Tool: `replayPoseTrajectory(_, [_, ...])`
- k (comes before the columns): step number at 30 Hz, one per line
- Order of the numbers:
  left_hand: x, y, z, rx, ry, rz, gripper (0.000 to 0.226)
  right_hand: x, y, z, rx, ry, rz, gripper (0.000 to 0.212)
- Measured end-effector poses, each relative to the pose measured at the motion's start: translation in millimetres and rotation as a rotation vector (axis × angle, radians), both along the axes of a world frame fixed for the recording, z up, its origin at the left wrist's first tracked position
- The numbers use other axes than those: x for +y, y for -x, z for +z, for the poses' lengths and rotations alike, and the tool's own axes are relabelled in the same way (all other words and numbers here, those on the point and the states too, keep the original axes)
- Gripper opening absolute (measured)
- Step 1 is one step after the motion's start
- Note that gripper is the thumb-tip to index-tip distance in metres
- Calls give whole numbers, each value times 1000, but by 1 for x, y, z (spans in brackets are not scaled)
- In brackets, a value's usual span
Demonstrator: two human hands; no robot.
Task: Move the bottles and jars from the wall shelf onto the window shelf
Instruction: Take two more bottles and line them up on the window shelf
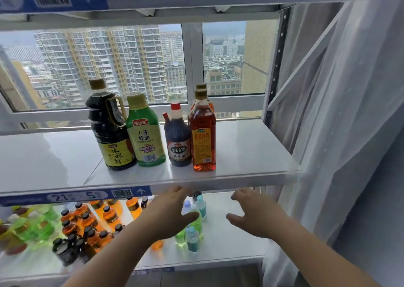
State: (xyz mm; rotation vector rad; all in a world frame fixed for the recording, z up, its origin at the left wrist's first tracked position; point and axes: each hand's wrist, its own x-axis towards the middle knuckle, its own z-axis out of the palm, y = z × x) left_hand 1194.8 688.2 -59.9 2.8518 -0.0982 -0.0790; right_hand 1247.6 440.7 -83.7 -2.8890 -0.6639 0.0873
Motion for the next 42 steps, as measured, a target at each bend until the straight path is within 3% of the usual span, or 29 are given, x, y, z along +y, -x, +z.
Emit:
replayPoseTrajectory(20, [-6,199,-2,45,30,-391,64,-11,287,11,99,-9,-363,59])
replayPoseTrajectory(31, [-73,311,8,-11,28,-489,62,-65,420,28,37,3,-433,58])
replayPoseTrajectory(42, [-167,459,-13,36,-6,-475,62,-134,565,8,98,-7,-423,64])
